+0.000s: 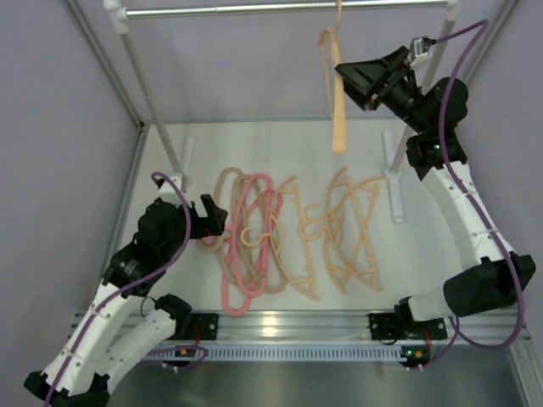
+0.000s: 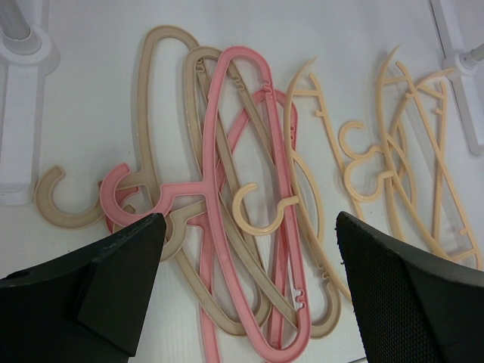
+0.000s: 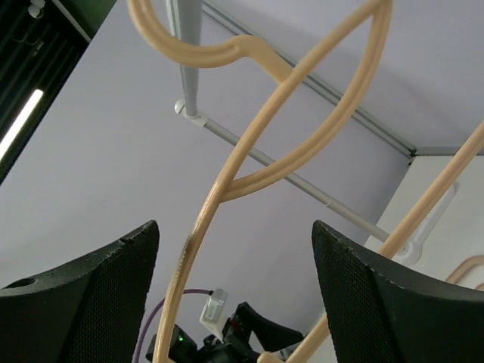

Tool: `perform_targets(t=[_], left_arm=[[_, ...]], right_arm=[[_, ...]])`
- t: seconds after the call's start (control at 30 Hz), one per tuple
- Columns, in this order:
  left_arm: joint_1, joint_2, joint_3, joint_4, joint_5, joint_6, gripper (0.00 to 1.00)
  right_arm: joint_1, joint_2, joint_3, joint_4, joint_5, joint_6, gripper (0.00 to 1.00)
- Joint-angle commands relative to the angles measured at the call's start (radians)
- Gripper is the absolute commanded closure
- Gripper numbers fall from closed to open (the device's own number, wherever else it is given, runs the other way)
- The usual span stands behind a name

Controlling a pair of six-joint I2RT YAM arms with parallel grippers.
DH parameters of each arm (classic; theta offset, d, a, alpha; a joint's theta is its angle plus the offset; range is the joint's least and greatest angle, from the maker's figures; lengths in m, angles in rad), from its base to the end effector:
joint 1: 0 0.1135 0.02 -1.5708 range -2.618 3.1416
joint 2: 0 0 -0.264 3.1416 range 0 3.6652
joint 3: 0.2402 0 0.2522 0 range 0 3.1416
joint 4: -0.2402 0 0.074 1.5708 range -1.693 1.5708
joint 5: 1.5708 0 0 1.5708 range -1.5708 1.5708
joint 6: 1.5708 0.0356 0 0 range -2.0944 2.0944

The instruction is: Organize the hangers

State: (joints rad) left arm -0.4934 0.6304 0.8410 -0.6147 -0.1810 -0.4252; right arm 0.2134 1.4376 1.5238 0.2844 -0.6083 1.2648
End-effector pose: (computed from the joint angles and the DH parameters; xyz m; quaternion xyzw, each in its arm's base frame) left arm 0.1210 -0.0578 0.3361 -0.0214 0.8324 -0.1756 0.5252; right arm 0.3085 0.0877 0.4934 0.0566 0.5901 0.6554 0.4680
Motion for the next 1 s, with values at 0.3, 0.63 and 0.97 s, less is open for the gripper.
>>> perform_targets(t=[0.3, 0.63, 0.97], left_arm=[[0.003, -0.018, -0.008, 0.003, -0.005, -0.006, 0.02], [0.004, -0.031, -0.01, 0.003, 0.0, -0.009, 0.02], [0.003, -0.024, -0.01, 0.003, 0.006, -0.007, 0.02]], right_arm=[[-0.017, -0.382, -0.14, -0.45, 0.318, -0.44, 0.22], [-0.016, -0.726, -0.58, -0.786, 0.547, -0.654, 0.4], [0.17, -0.773, -0.939, -0.821, 0.688, -0.63, 0.54]])
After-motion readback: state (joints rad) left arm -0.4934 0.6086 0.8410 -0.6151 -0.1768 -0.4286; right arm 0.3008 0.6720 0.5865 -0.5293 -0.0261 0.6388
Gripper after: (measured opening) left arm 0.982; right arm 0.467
